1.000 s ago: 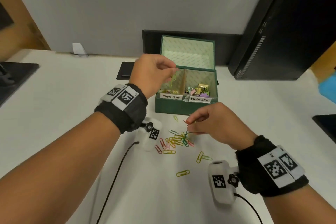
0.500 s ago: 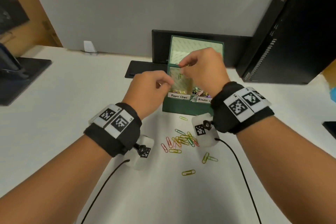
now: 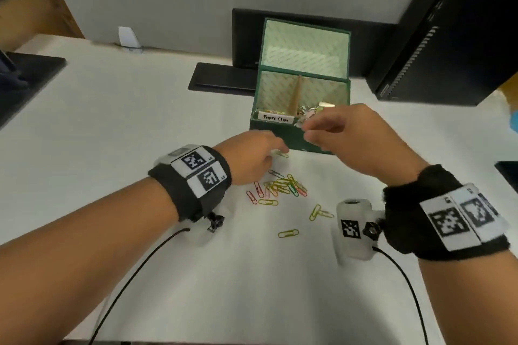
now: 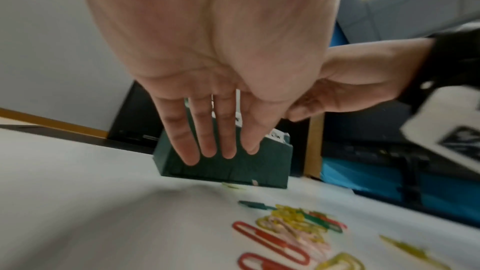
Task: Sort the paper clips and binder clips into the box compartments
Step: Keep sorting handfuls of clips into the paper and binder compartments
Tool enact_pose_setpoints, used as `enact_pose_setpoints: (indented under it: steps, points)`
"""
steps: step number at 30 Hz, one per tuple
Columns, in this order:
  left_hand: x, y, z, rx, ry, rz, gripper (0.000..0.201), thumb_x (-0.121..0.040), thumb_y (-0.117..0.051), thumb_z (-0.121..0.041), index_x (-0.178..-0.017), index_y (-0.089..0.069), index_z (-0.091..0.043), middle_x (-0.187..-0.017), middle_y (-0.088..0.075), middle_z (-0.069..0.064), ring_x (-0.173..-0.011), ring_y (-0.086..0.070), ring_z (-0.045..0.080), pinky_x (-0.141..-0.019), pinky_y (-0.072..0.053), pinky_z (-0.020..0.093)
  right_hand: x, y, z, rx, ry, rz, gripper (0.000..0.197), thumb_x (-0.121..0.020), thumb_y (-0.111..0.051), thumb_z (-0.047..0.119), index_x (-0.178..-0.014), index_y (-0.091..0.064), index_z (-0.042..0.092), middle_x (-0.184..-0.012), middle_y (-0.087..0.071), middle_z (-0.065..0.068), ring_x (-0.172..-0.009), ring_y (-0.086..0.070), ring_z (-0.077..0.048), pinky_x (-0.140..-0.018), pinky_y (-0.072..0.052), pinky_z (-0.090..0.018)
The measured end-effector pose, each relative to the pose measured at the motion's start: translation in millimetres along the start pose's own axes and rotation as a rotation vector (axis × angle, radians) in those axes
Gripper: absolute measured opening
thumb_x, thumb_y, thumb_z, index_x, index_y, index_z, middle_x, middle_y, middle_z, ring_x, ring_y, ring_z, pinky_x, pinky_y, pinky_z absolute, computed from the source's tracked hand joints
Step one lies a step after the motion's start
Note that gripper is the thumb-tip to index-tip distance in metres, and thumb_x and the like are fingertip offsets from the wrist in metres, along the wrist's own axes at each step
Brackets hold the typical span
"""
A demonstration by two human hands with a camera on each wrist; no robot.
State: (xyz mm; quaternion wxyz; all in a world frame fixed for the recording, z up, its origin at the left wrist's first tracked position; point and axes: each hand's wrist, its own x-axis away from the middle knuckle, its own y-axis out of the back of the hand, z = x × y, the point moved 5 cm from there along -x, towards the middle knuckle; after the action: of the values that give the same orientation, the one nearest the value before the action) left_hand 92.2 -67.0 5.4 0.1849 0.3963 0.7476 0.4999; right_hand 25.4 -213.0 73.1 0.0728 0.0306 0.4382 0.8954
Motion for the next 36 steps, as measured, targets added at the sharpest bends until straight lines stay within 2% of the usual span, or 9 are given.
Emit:
enact_pose_setpoints:
  steps: [5, 11, 16, 19, 22, 27, 30, 32, 36]
  points:
    - [-23, -18, -12, -0.198, 0.002, 0.169, 0.049, -0.094, -0.044, -0.008, -0.142, -0.042, -0.021, -0.136, -0.046, 0.005, -0.125, -0.045, 0.026, -0.103, -0.041, 0.043, 48, -36, -50, 0.202, -0.224, 0.38, 0.052, -0.074, -0.076, 0.055, -0.12, -0.061, 0.037, -0.107, -0.057, 0.015, -0.087, -0.054, 0.002, -0.075, -0.039, -0.019]
    - [-19, -20, -16, -0.304, -0.026, 0.199, 0.035, -0.099, -0.037, -0.018, -0.125, -0.06, -0.017, -0.118, -0.052, 0.005, -0.108, -0.053, 0.025, -0.095, -0.044, 0.039, 61, -47, -52, 0.249, -0.232, 0.442, 0.08, -0.066, -0.083, 0.053, -0.135, -0.049, 0.031, -0.102, -0.05, 0.015, -0.09, -0.051, -0.004, -0.072, -0.037, -0.019]
    - [3, -15, -12, -0.182, -0.005, 0.22, 0.032, -0.095, -0.051, -0.038, -0.109, -0.071, -0.018, -0.104, -0.066, 0.001, -0.094, -0.059, 0.018, -0.087, -0.049, 0.034, 50, -68, -22, 0.311, -0.126, 0.471, 0.063, -0.072, -0.082, 0.043, -0.124, -0.053, 0.022, -0.089, -0.048, 0.013, -0.076, -0.046, -0.006, -0.06, -0.032, -0.02]
    - [14, -14, -9, -0.179, 0.02, 0.277, 0.049, -0.079, -0.071, -0.05, -0.12, -0.061, -0.024, -0.109, -0.063, -0.004, -0.093, -0.057, 0.015, -0.082, -0.048, 0.028, 46, -79, -12, 0.336, -0.115, 0.486, 0.066, -0.068, -0.084, 0.044, -0.121, -0.052, 0.02, -0.096, -0.052, 0.004, -0.081, -0.052, -0.011, -0.064, -0.043, -0.026]
    - [17, -15, -5, -0.224, 0.034, 0.323, 0.071, -0.07, -0.082, -0.041, -0.132, -0.051, -0.024, -0.111, -0.058, -0.002, -0.089, -0.052, 0.014, -0.074, -0.04, 0.023, 48, -88, -8, 0.428, -0.092, 0.509, 0.076, -0.069, -0.083, 0.042, -0.131, -0.046, 0.02, -0.112, -0.05, -0.004, -0.097, -0.054, -0.021, -0.079, -0.049, -0.032]
    - [5, -18, -10, -0.152, 0.054, 0.224, 0.049, -0.068, -0.084, -0.032, -0.113, -0.064, -0.024, -0.092, -0.062, -0.007, -0.079, -0.053, 0.012, -0.06, -0.037, 0.02, 39, -86, -4, 0.427, -0.04, 0.45, 0.062, -0.079, -0.08, 0.022, -0.135, -0.053, 0.018, -0.118, -0.058, -0.005, -0.105, -0.057, -0.022, -0.078, -0.04, -0.023]
    - [0, -17, -14, -0.115, 0.068, 0.175, 0.038, -0.071, -0.083, -0.031, -0.104, -0.069, -0.018, -0.081, -0.06, -0.009, -0.076, -0.055, 0.013, -0.065, -0.039, 0.023, 27, -77, -10, 0.304, -0.067, 0.345, 0.044, -0.076, -0.081, 0.013, -0.117, -0.066, 0.017, -0.094, -0.058, 0.003, -0.086, -0.053, -0.015, -0.061, -0.034, -0.015]
    - [0, -16, -15, -0.091, 0.08, 0.156, 0.039, -0.071, -0.083, -0.032, -0.106, -0.07, -0.018, -0.078, -0.061, -0.01, -0.077, -0.057, 0.013, -0.068, -0.041, 0.024, 22, -73, -16, 0.266, -0.09, 0.289, 0.042, -0.073, -0.083, 0.012, -0.112, -0.067, 0.019, -0.091, -0.055, 0.005, -0.082, -0.051, -0.013, -0.057, -0.031, -0.012]
    - [8, -14, -13, -0.1, 0.113, 0.151, 0.066, -0.065, -0.084, -0.047, -0.121, -0.06, -0.024, -0.097, -0.057, -0.006, -0.087, -0.053, 0.015, -0.073, -0.042, 0.025, 23, -66, -28, 0.296, -0.133, 0.26, 0.063, -0.065, -0.09, 0.028, -0.119, -0.056, 0.028, -0.11, -0.045, 0.002, -0.091, -0.053, -0.017, -0.07, -0.039, -0.022]
